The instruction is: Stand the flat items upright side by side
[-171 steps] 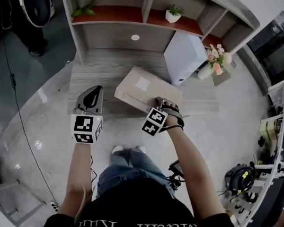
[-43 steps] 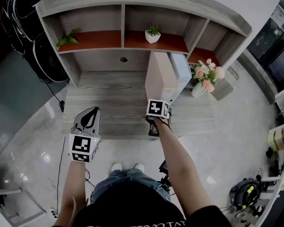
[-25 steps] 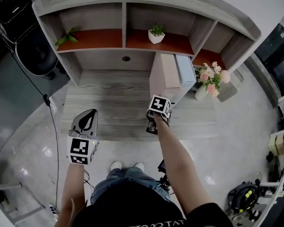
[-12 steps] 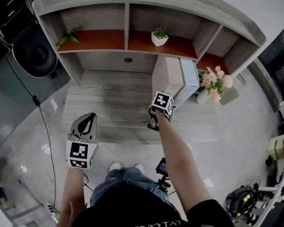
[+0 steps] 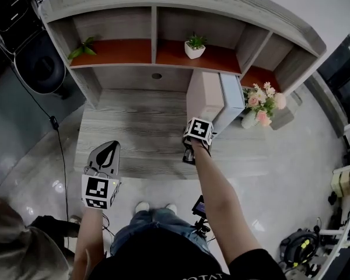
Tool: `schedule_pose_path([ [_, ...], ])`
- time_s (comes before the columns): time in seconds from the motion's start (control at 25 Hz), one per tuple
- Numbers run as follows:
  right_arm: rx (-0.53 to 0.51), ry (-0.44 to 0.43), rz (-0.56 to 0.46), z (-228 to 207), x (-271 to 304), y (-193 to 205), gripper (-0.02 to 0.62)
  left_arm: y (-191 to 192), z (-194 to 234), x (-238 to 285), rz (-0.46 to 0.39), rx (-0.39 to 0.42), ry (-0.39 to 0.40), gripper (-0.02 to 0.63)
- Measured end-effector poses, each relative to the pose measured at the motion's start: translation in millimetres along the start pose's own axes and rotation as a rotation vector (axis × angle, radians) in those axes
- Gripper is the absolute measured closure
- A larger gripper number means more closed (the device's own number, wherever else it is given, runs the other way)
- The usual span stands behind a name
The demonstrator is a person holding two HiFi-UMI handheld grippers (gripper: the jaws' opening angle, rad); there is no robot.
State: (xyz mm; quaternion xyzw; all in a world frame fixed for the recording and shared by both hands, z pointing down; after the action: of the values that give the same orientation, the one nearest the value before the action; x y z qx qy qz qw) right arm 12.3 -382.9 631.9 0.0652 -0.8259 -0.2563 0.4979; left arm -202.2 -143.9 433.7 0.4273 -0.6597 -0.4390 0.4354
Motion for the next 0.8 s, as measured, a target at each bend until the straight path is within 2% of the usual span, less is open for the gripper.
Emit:
schedule_pose_path([
  [0.4,-0.048,-0.034,-0.031,8.0,-31.5,8.0,0.238,-15.9,-22.0,4.1,-0.056,0.008,0.072,0.595],
  [0.6,-0.113,-0.102,0.015,14.7,-51.8,9.0,0.238,-31.6,-35.2,9.6,-0.097,0.005,0.106,0.595],
  [0.8,-0.174,-0.143,0.011,16.4,-84.7,5.3,0.239,-48.4,-47.8,8.3,-0.139,0.008,0.139,0.595],
])
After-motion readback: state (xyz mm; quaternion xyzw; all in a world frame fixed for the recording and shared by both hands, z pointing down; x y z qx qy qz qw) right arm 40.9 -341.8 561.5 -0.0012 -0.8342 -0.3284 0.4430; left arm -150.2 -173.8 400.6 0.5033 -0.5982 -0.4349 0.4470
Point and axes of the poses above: the fingertips, and each gripper's own axes: x forward along the fingers, z to its left, y out of its underside, the point moved 2 cm from there along -x, backward along the fingers, and after that the axes turned 15 degrees about -y, right-handed, at the moved point
